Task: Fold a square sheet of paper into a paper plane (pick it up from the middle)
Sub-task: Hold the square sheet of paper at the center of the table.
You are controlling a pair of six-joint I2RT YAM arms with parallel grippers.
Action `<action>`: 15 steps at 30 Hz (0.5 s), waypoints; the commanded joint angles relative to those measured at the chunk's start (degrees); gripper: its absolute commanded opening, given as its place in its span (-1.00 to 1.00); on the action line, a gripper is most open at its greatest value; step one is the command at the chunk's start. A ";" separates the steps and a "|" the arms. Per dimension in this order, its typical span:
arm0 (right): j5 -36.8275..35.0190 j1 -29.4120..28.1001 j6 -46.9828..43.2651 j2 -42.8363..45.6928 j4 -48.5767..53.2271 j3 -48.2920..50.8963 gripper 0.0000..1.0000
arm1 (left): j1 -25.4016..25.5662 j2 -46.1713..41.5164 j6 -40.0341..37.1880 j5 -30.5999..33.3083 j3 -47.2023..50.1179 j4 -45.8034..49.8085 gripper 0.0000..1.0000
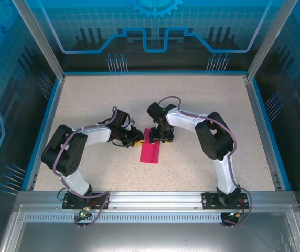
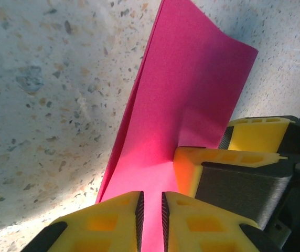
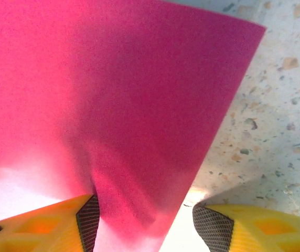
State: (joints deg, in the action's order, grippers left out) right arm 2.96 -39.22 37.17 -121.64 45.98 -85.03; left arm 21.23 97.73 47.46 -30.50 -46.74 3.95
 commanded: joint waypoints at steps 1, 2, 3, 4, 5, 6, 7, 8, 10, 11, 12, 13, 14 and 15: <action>1.64 -1.38 0.26 -14.98 -5.37 6.47 0.22 | 0.60 1.10 -1.27 -1.77 -1.16 -0.16 -0.61; 1.78 -1.38 0.27 -15.16 -5.13 6.32 0.22 | 0.57 1.14 -1.25 -1.82 -1.30 -0.08 -0.62; 1.91 -1.45 0.21 -15.27 -5.02 6.12 0.22 | 0.63 1.15 -1.31 -1.82 -1.25 -0.08 -0.62; 2.00 -1.38 0.16 -15.37 -5.02 6.03 0.22 | 0.72 1.32 -1.29 -1.84 -1.36 -0.08 -0.63; 2.08 -1.38 0.19 -15.38 -5.02 5.93 0.23 | 0.67 1.39 -1.39 -1.84 -1.43 0.08 -0.64; 2.07 -1.38 0.19 -15.47 -4.94 5.91 0.22 | 0.69 1.57 -1.40 -1.84 -1.51 0.23 -0.64; 2.06 -1.40 0.19 -15.56 -4.85 5.69 0.23 | 0.72 1.60 -1.49 -1.84 -1.57 0.29 -0.65; 2.09 -1.35 0.19 -15.68 -4.80 5.64 0.23 | 0.78 1.82 -1.51 -2.00 -1.60 0.30 -0.66; 1.96 -1.38 0.19 -15.67 -4.79 5.61 0.23 | 0.86 1.95 -1.58 -2.06 -1.77 0.42 -0.67; 1.97 -1.37 0.19 -15.73 -4.78 5.58 0.23 | 0.91 2.06 -1.66 -2.11 -1.86 0.37 -0.68; 1.96 -1.33 0.19 -15.82 -4.81 5.72 0.23 | 0.93 2.09 -1.65 -2.11 -1.94 0.51 -0.69; 1.96 -1.36 0.19 -15.84 -4.85 5.70 0.23 | 1.08 2.20 -1.63 -2.11 -1.99 0.48 -0.70; 1.92 -1.38 0.19 -15.98 -4.84 5.67 0.23 | 1.09 2.19 -1.70 -2.22 -2.04 0.52 -0.71; 1.96 -1.36 0.19 -16.04 -4.84 5.68 0.23 | 1.17 2.25 -1.75 -2.24 -2.12 0.60 -0.72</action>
State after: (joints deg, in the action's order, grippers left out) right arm 3.01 -39.22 37.52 -122.32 46.98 -86.00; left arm 21.74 99.48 47.40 -30.94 -47.42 3.99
